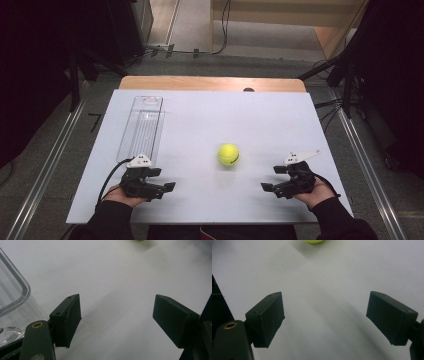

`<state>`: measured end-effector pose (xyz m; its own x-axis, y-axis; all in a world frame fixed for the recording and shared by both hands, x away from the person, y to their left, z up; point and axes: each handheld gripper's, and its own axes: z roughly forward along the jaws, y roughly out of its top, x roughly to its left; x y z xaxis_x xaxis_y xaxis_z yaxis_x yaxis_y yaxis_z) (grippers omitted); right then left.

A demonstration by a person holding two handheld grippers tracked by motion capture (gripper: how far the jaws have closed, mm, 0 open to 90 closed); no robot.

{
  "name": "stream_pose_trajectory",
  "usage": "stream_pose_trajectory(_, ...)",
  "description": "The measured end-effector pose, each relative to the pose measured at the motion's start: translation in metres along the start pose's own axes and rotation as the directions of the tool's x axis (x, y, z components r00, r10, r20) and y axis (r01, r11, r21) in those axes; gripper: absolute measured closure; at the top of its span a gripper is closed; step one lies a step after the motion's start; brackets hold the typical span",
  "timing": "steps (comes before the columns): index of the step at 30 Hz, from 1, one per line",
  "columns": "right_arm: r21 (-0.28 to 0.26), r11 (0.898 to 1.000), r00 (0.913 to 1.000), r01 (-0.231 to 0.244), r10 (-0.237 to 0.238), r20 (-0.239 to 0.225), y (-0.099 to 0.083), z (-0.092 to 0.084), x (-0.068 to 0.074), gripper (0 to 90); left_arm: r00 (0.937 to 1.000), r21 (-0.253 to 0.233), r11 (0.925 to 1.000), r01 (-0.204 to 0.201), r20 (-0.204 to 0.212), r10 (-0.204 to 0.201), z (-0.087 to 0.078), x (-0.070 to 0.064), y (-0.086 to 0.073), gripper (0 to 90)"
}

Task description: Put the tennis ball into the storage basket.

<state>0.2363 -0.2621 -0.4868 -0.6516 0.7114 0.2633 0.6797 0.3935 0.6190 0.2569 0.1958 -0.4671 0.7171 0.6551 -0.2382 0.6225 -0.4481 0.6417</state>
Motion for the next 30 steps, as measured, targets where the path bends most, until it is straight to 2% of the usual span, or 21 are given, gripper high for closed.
stream_pose_trajectory(10, 0.0, 1.0, 1.0, -0.001, 0.001, -0.001, 0.0, 0.0, 0.0, 12.9, 1.0, -0.001, 1.0, -0.002, -0.001, 0.002, 0.0, 0.001, 0.0, 23.6)
stream_pose_trajectory(13, -0.001, 1.0, 1.0, -0.003, 0.003, 0.001, 0.0, 0.0, 0.0, 12.9, 1.0, -0.014, 0.9999, 0.005, 0.002, -0.005, -0.001, 0.0, 0.001, 23.6)
stream_pose_trajectory(14, -0.001, 1.0, 1.0, -0.003, 0.003, 0.001, 0.0, 0.0, 0.0, 12.9, 0.9999, -0.025, 0.9996, 0.013, 0.007, -0.013, -0.001, -0.001, 0.002, 23.6)
stream_pose_trajectory(18, -0.003, 1.0, 1.0, -0.002, 0.002, 0.003, 0.0, 0.0, -0.001, 12.9, 0.9998, -0.07, 0.9975, -0.004, 0.019, 0.005, -0.005, -0.005, 0.006, 23.6)
stream_pose_trajectory(20, -0.004, 1.0, 1.0, -0.001, 0.001, 0.004, 0.0, -0.001, -0.001, 12.9, 0.9999, -0.095, 0.9955, 0.0, 0.016, 0.002, -0.006, -0.007, 0.008, 23.6)
stream_pose_trajectory(24, -0.004, 1.0, 1.0, -0.002, 0.002, 0.005, 0.0, -0.001, -0.001, 12.9, 0.9993, -0.103, 0.9946, 0.012, 0.035, -0.008, -0.007, -0.009, 0.011, 23.6)
stream_pose_trajectory(28, -0.004, 1.0, 1.0, -0.002, 0.002, 0.006, 0.0, -0.001, -0.001, 12.9, 0.996, -0.114, 0.9934, 0.019, 0.089, -0.009, -0.008, -0.01, 0.015, 23.6)
stream_pose_trajectory(30, -0.003, 1.0, 1.0, -0.001, 0.001, 0.007, 0.0, -0.001, -0.001, 12.9, 0.9962, -0.121, 0.9925, 0.014, 0.087, -0.003, -0.007, -0.012, 0.017, 23.6)
